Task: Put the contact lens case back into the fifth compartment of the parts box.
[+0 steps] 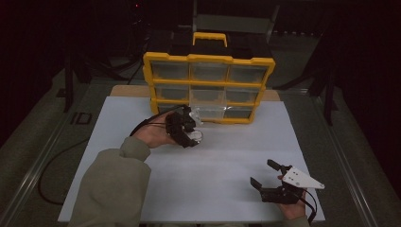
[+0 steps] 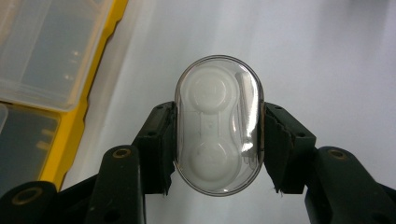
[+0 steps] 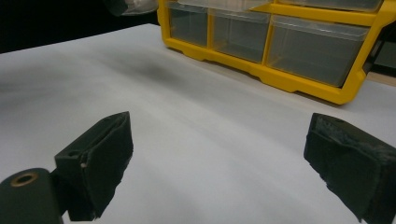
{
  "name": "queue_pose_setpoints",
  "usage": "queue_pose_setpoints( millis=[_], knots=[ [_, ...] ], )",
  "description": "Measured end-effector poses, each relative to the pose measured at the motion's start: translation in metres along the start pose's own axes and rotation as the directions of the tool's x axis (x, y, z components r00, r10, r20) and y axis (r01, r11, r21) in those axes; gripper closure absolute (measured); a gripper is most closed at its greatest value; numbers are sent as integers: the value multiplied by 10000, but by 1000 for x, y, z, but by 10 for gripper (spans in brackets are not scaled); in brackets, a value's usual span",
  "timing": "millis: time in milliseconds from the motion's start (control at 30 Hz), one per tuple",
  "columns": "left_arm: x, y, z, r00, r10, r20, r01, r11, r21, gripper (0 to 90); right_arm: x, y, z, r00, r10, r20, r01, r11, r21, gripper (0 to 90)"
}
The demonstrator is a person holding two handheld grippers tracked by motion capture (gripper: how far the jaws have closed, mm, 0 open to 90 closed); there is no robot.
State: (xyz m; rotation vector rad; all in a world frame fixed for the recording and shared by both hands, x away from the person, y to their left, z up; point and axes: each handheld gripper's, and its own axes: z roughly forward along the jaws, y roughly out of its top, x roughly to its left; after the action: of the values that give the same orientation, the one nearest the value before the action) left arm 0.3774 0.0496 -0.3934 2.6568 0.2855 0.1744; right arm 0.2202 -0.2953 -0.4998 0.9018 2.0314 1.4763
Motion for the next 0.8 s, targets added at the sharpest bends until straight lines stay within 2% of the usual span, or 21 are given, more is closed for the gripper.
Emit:
queue_pose_setpoints(
  millis=[800],
  knots=[
    [9, 12, -27, 9995, 139, -268, -146, 9995, -267, 491, -1, 0, 0, 10000, 49, -43, -49, 10000, -67, 80]
  ],
)
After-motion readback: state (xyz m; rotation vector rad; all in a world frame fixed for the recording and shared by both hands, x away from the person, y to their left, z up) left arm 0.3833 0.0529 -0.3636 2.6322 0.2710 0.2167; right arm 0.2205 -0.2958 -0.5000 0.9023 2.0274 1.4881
